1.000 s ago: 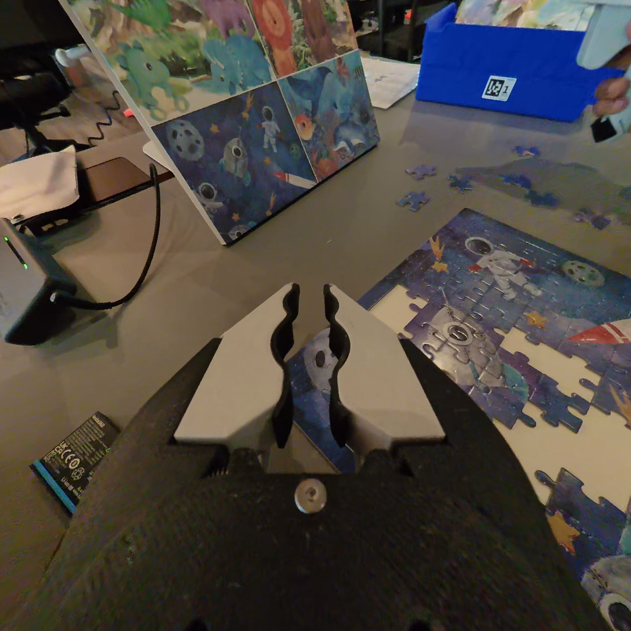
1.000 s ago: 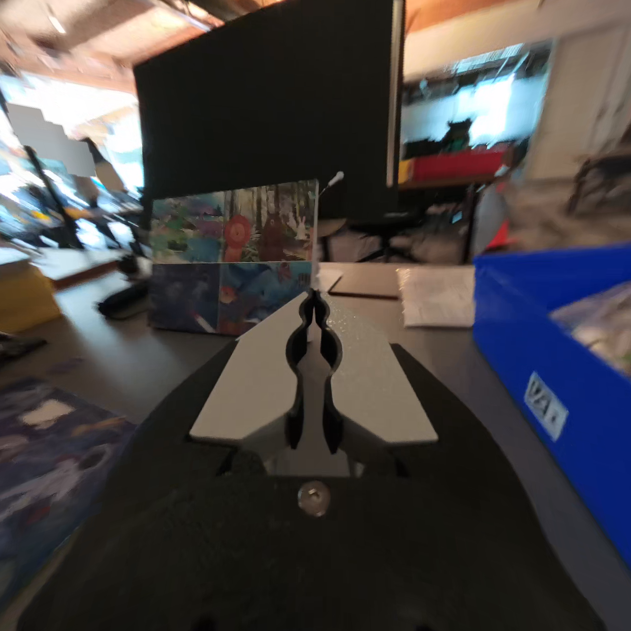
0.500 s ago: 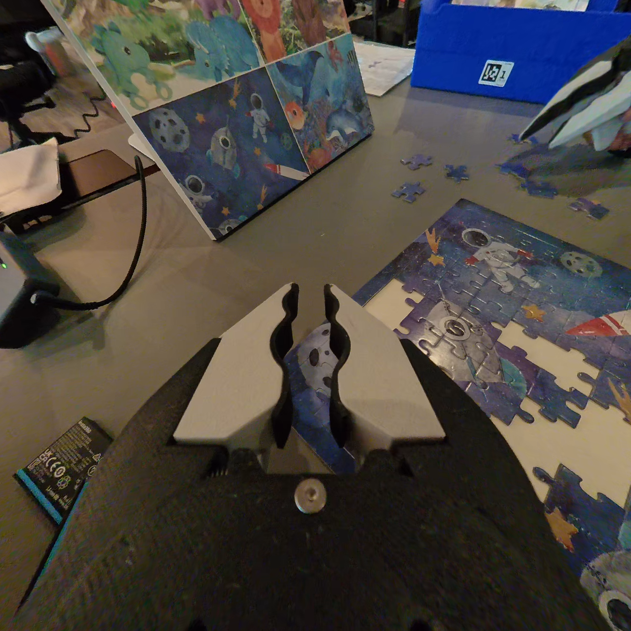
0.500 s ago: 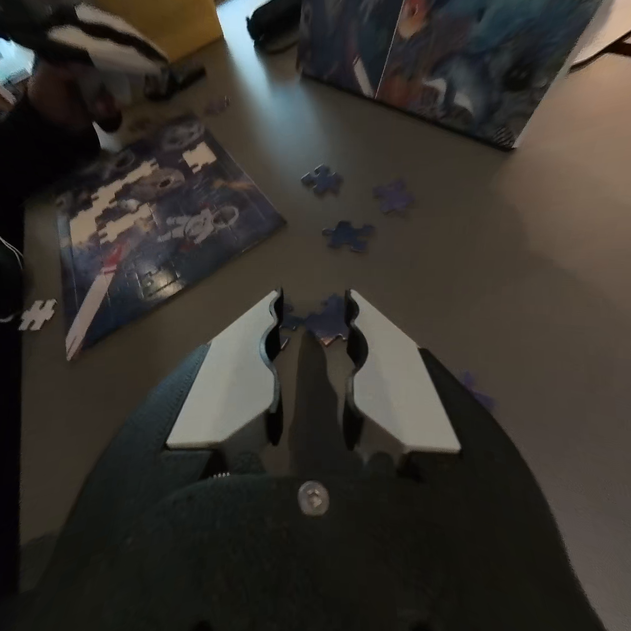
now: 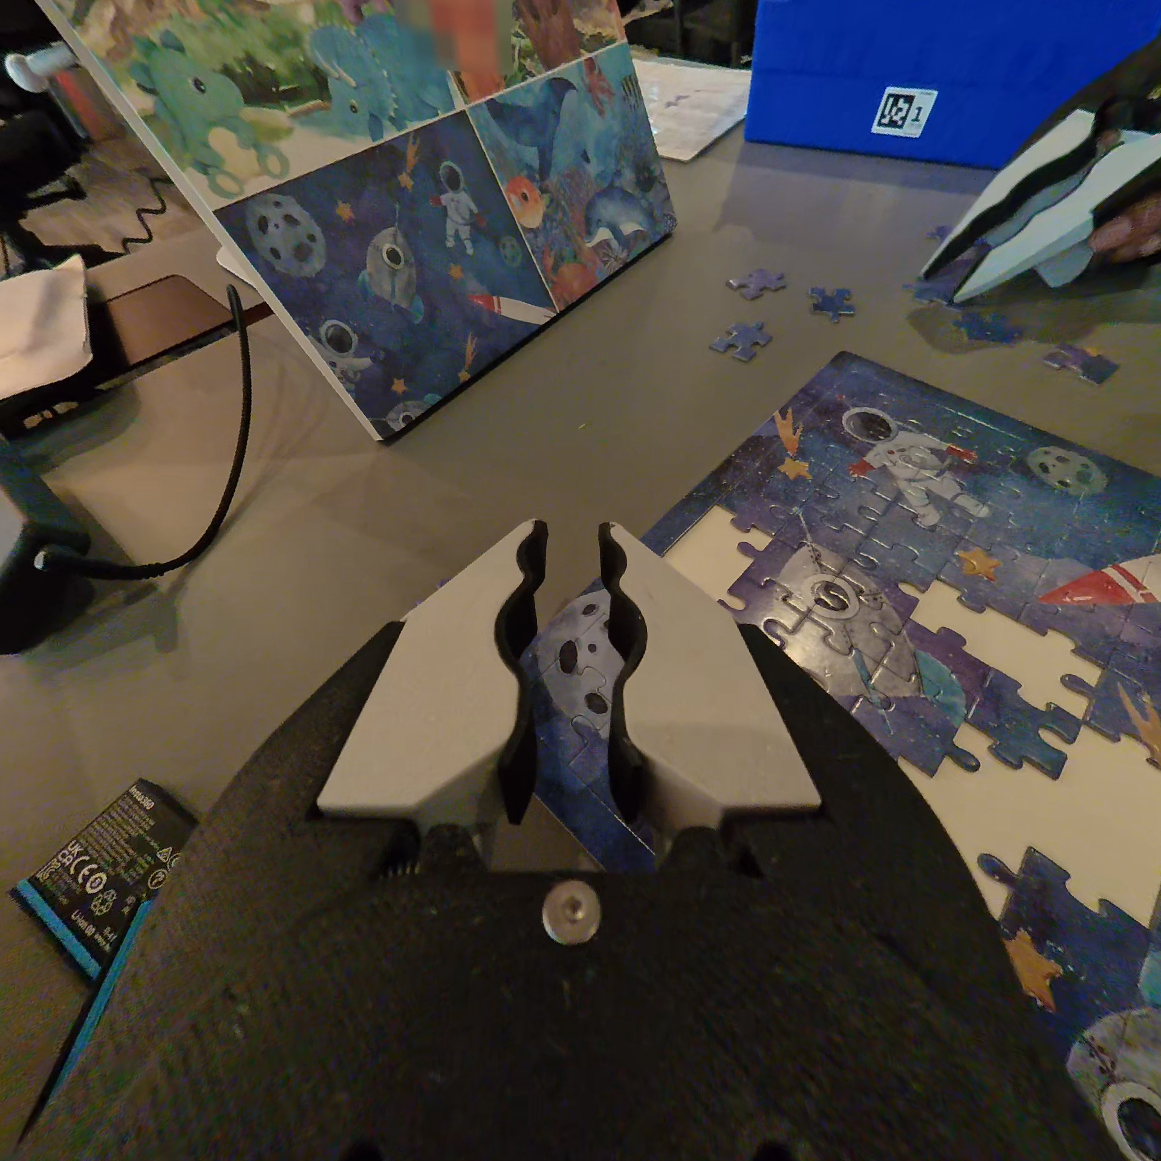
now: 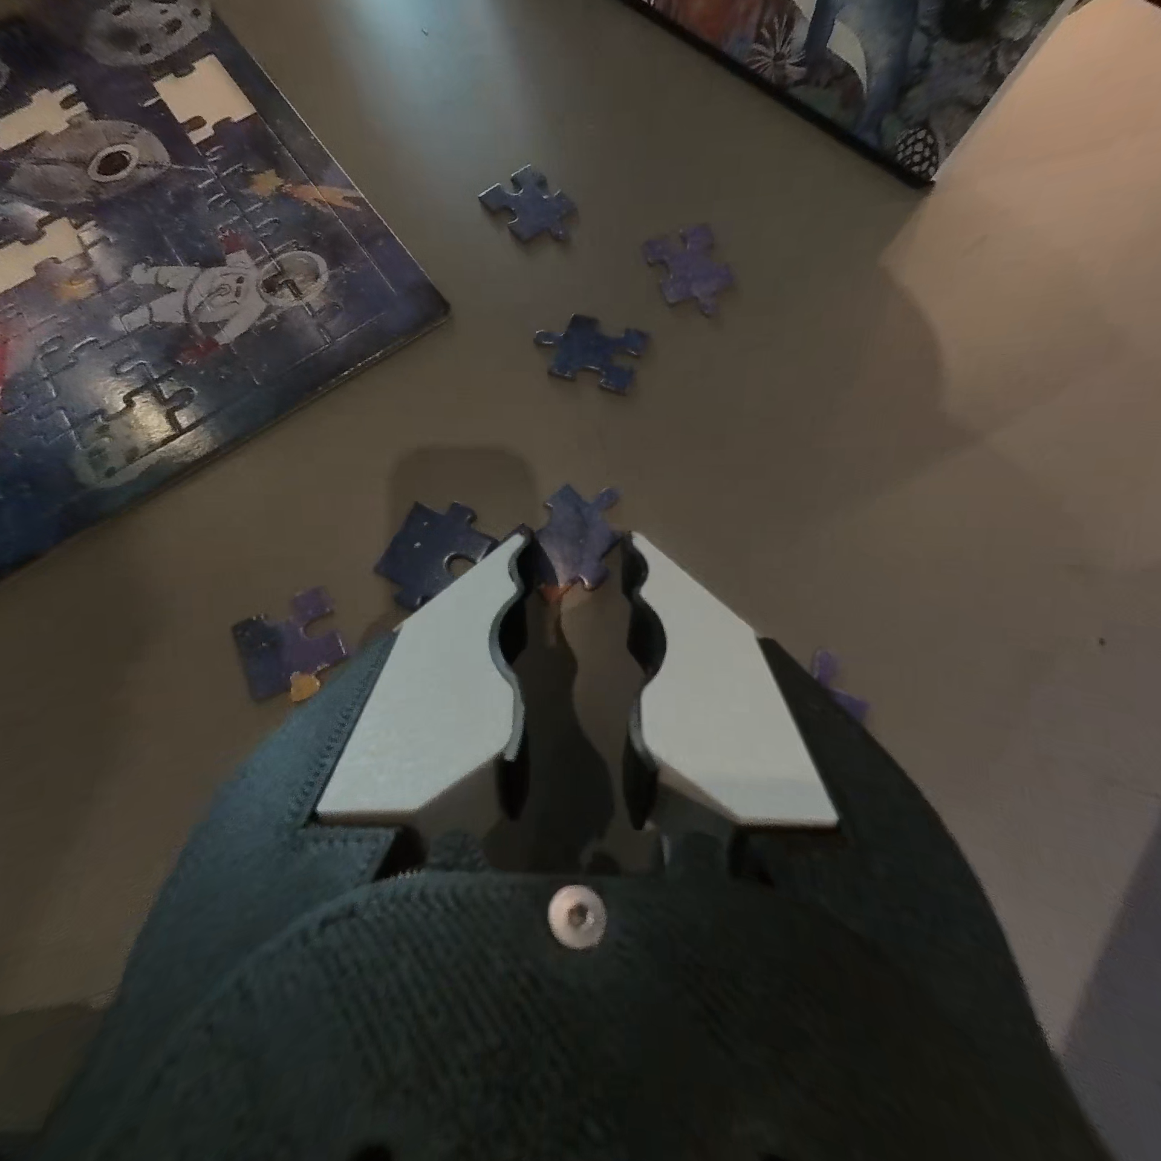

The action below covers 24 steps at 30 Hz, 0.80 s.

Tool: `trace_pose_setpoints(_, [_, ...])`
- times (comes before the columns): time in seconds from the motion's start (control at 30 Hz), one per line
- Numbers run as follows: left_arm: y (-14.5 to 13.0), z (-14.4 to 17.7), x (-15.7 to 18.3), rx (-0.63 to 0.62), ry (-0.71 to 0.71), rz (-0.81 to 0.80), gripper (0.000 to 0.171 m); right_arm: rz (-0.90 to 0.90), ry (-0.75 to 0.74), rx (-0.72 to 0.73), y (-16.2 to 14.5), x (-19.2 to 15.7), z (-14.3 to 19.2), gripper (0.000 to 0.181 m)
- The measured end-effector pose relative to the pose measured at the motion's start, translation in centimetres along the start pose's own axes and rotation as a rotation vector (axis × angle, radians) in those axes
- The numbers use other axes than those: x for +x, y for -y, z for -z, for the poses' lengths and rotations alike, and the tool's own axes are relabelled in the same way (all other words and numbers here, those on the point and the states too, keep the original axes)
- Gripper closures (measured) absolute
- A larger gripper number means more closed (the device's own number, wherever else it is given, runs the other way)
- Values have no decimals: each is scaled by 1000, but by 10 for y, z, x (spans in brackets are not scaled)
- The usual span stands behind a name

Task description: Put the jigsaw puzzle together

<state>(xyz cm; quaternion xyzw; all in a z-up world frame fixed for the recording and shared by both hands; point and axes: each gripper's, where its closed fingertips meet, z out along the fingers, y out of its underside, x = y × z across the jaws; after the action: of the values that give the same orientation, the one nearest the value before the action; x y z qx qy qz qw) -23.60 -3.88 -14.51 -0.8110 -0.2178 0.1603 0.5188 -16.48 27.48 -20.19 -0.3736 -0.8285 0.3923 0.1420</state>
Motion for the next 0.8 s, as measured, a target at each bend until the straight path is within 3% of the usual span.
trace_pose_setpoints(0.27, [-1,-1,1,-8,-2,-7,156,15,-3,3,1,1,1,181])
trace_pose_setpoints(0.47, [-2,-2,2,-12,-1,-11,156,48,-25,9,2,4,1,181])
trace_pose_setpoints(0.67, [-2,-3,3,-13,-5,-12,156,16,-69,190,22,18,23,181])
trace_pose_setpoints(0.8, [-3,-3,4,-18,-4,-20,156,22,-89,159,16,22,22,181])
